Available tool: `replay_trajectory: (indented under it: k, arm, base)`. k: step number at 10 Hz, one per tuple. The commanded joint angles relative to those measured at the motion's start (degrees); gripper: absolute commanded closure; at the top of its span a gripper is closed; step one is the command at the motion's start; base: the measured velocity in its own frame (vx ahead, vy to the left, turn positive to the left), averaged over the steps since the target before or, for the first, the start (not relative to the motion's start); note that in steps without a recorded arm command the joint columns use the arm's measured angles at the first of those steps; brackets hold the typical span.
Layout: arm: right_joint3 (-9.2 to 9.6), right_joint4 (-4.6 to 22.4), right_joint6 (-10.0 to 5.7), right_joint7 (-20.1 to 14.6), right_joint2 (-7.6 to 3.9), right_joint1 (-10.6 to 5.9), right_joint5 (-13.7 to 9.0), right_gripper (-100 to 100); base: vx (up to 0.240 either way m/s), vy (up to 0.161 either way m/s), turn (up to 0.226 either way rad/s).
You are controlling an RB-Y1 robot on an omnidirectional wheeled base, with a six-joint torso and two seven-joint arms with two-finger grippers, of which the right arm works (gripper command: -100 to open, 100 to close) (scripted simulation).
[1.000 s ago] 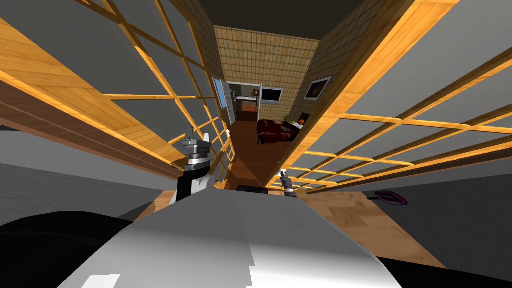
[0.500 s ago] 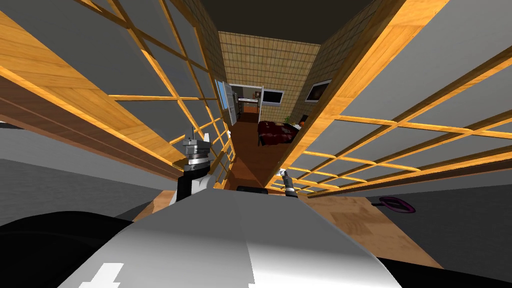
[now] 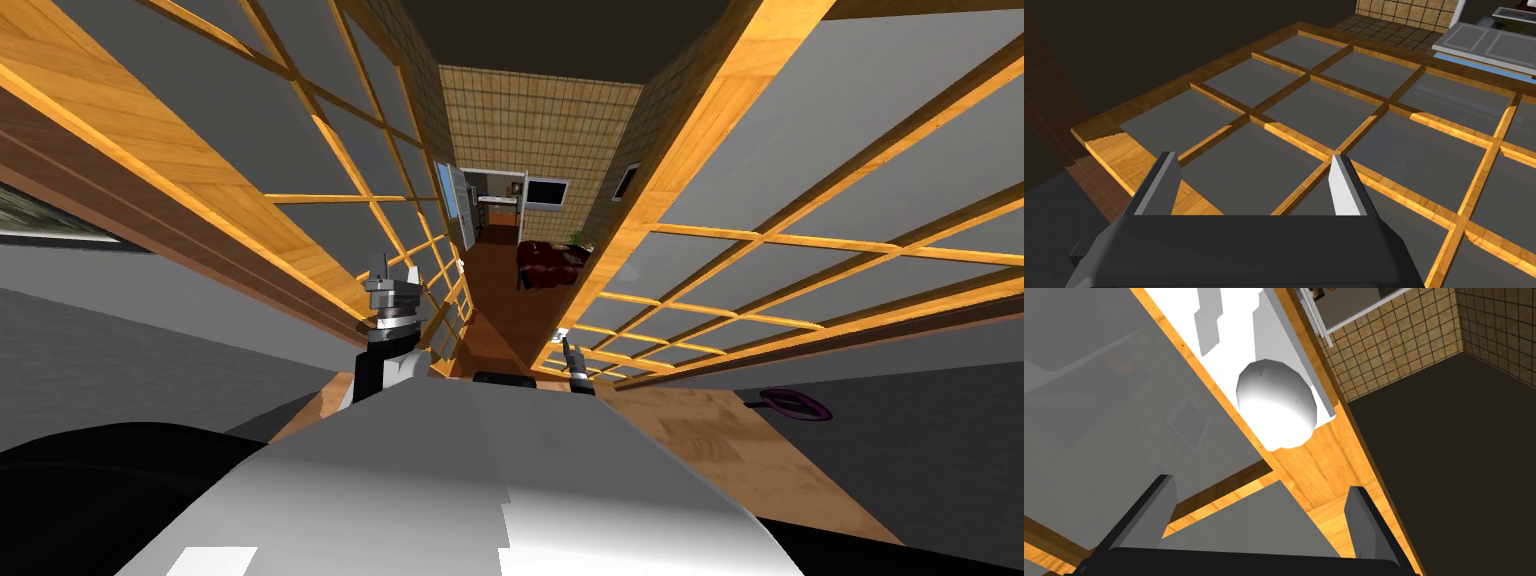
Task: Push the door open
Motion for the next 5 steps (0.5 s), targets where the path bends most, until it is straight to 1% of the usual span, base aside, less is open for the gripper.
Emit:
replay_trajectory:
  k: [1,3,4,5]
  arm:
    - [-0.73,0.37,0.71,2.82,0.34,-0.73,0.47,-100]
    - [-1.76,0.96,1.63,6.03,0.86,-1.80,1.13,-100]
    - [-1.76,0.96,1.63,6.65,0.86,-1.80,1.13,-100]
    - [-2.31,1.27,2.12,8.66,1.14,-2.37,1.48,-100]
  base:
    - [-0.100,0.010,0.032]
    - [-0.090,0.001,0.034]
    - [-0.066,-0.010,0.010]
    - [-0.058,0.003,0.022]
